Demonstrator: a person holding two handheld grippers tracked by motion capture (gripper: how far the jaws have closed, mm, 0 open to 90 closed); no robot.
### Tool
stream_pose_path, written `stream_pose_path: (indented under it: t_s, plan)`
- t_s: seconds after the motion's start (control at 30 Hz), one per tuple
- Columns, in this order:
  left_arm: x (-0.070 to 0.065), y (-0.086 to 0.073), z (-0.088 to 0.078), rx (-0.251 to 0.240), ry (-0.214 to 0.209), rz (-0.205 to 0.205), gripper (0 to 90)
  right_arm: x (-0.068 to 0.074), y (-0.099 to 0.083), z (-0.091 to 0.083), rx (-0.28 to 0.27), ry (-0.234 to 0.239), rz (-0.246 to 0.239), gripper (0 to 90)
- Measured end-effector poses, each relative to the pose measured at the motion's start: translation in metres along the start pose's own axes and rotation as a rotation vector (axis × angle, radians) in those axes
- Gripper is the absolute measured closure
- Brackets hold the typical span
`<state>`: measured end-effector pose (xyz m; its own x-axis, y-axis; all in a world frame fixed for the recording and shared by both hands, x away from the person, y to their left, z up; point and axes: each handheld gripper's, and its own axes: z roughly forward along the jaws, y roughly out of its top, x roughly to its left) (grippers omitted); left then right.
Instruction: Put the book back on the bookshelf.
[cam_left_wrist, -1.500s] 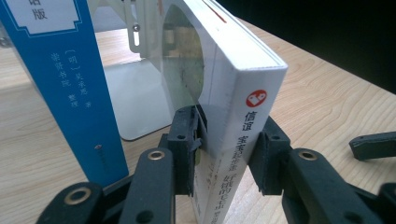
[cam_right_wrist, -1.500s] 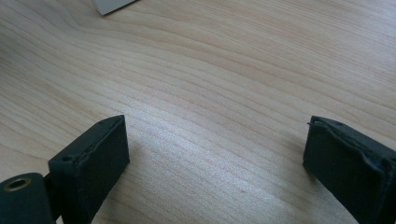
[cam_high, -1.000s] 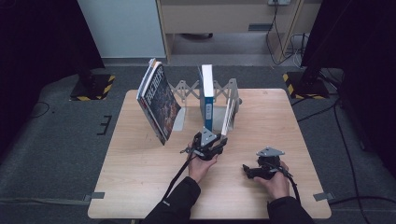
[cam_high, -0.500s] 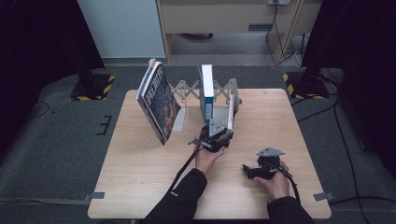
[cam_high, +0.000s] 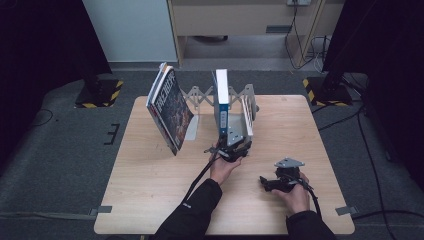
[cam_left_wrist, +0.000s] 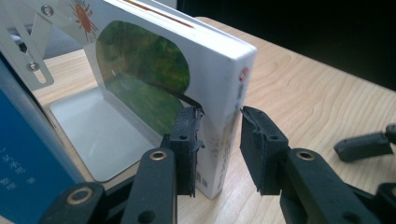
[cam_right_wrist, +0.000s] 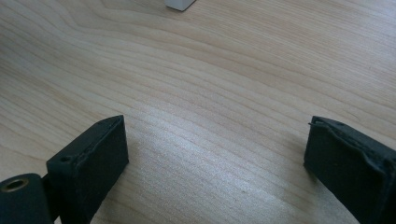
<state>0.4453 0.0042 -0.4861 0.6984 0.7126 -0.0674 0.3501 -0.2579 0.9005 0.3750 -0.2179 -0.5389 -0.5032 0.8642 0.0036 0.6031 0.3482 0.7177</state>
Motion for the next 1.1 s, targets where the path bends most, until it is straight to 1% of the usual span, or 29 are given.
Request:
stream_pose_path:
  t_s: [0.03, 0.1, 0.13, 0.33, 0.53, 0.63, 0.73, 0.77, 0.83, 0.93, 0.97, 1.03, 1.1]
  plan:
    - [0.000, 0.001, 0.001, -0.001, -0.004, 0.004, 64.4, 0.000, 0.000, 0.000, 0.000, 0.000, 0.001, 6.3]
    - [-0.001, 0.002, 0.004, -0.001, 0.005, 0.019, 63.0, 0.000, 0.000, 0.000, 0.004, 0.002, 0.008, 6.3]
    - [-0.001, 0.002, 0.006, 0.001, 0.004, 0.015, 63.0, 0.000, 0.000, 0.000, 0.004, 0.002, 0.008, 6.3]
    - [0.002, 0.010, 0.014, 0.015, 0.021, 0.028, 62.6, 0.000, 0.000, 0.000, 0.004, 0.002, 0.008, 6.3]
    - [0.010, 0.015, 0.021, 0.021, 0.044, 0.017, 62.6, 0.000, 0.000, 0.000, 0.003, 0.002, 0.006, 6.3]
    - [0.013, 0.016, 0.024, 0.015, 0.044, 0.004, 62.1, 0.000, 0.000, 0.000, 0.004, 0.001, 0.007, 6.2]
    - [0.015, 0.017, 0.027, 0.020, 0.047, 0.027, 58.7, 0.000, 0.000, 0.000, 0.002, 0.001, 0.006, 6.2]
    - [0.015, 0.017, 0.027, 0.021, 0.050, 0.028, 58.2, 0.000, 0.000, 0.000, 0.002, 0.000, 0.006, 6.2]
    - [0.012, 0.017, 0.025, 0.029, 0.054, 0.032, 58.4, 0.000, 0.000, 0.000, 0.002, 0.001, 0.006, 6.2]
    - [0.007, 0.015, 0.017, 0.037, 0.033, 0.062, 54.5, 0.000, 0.000, 0.000, 0.002, 0.000, 0.006, 6.2]
    - [0.005, 0.014, 0.013, 0.039, 0.022, 0.067, 51.8, 0.000, 0.000, 0.000, 0.002, 0.000, 0.005, 6.2]
    - [0.004, 0.012, 0.003, 0.051, 0.003, 0.084, 50.3, 0.000, 0.000, 0.000, 0.002, 0.000, 0.006, 6.2]
    - [0.003, 0.008, -0.009, 0.063, 0.006, 0.115, 48.0, 0.001, 0.000, 0.000, 0.003, 0.001, 0.008, 6.2]
